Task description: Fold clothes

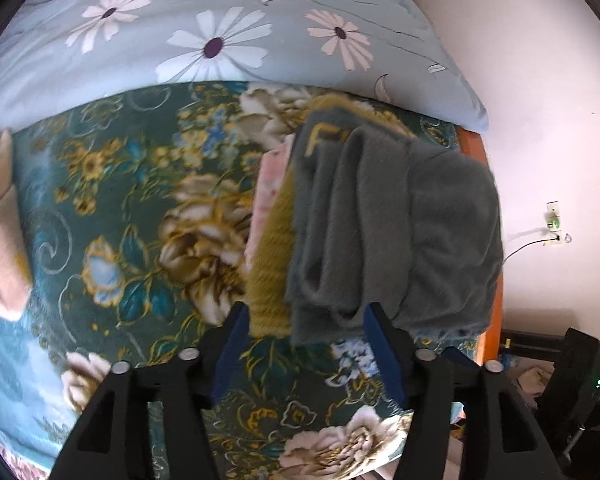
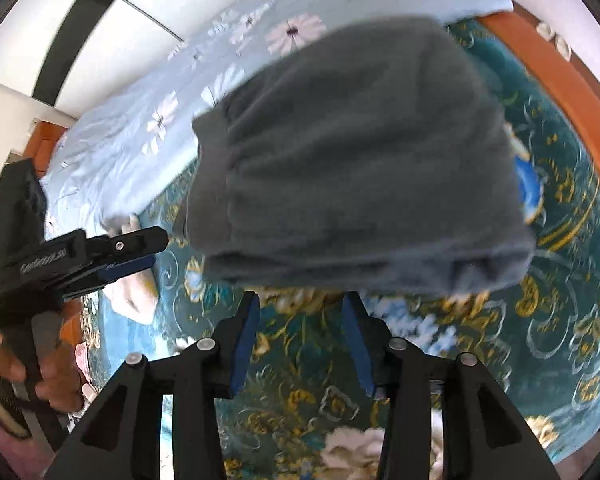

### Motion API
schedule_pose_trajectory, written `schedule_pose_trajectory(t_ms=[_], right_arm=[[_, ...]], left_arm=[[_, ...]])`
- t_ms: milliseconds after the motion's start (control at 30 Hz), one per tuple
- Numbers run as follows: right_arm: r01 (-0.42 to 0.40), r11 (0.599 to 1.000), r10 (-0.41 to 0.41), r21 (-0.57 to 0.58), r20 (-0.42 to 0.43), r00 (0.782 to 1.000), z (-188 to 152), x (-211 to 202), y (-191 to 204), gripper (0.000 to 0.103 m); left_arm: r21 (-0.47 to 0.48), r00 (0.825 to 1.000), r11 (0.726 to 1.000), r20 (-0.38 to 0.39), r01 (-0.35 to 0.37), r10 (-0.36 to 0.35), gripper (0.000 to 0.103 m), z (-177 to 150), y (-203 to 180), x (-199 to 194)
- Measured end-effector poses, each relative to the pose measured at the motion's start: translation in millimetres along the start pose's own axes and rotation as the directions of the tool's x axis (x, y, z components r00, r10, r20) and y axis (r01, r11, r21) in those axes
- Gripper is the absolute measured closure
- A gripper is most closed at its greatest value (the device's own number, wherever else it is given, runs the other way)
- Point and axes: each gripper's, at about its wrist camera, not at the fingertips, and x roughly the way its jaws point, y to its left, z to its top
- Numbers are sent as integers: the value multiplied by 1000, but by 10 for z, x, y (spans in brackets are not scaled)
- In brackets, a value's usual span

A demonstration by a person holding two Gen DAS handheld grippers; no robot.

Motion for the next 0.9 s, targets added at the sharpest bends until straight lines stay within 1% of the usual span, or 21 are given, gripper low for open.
schedule_pose_trajectory(t_ms=[33,100,167,233,267,300,333,433,467,533,567,633,733,833,900], right_arm=[[11,1000,-11,3,-15,1000,-14,34,33,59],[40,999,-40,-10,-27,999,-21,57,98,58],[62,998,-63,-22,-25,998,-19,48,155,47],[87,996,-88,-22,-12,996,-24,19,189,32],[96,995,-97,-20,-8,995,-23,9,197,29],[105,994,-105,-19,-6,994,-19,0,204,22],[113,993,-113,-19,-6,994,-6,-1,216,19],[134,991,-134,-30,-6,991,-26,-8,260,18],[141,989,-141,-34,-5,990,-34,-9,270,17],[156,987,-156,-37,1,988,-60,-1,292,6],[160,986,-160,-37,7,987,-72,-11,283,4],[172,984,-172,-44,14,985,-76,5,292,0],[186,981,-185,-60,22,982,-74,38,311,0],[191,979,-188,-76,39,981,-60,56,324,0],[202,976,-198,-87,51,979,-51,62,314,0]], left_arm=[[3,1000,1000,2,-25,25,32,-46,16,-7],[19,997,998,26,-66,66,28,-143,26,-53],[39,995,996,50,-85,83,25,-222,22,-107],[58,994,994,68,-94,90,24,-288,15,-151],[65,993,993,72,-96,92,23,-315,10,-168],[69,992,992,78,-102,96,22,-344,7,-186],[70,992,992,86,-103,96,22,-368,7,-206],[71,990,993,107,-96,88,20,-429,15,-261],[74,990,993,113,-92,83,17,-446,17,-275],[79,989,993,125,-86,76,7,-473,15,-306],[83,988,993,132,-85,74,0,-482,7,-324],[89,987,993,146,-83,70,0,-498,-8,-361],[95,984,992,163,-81,65,0,-518,-32,-412],[72,984,995,165,-75,63,0,-519,-30,-428],[49,985,995,157,-82,74,0,-518,-19,-413]])
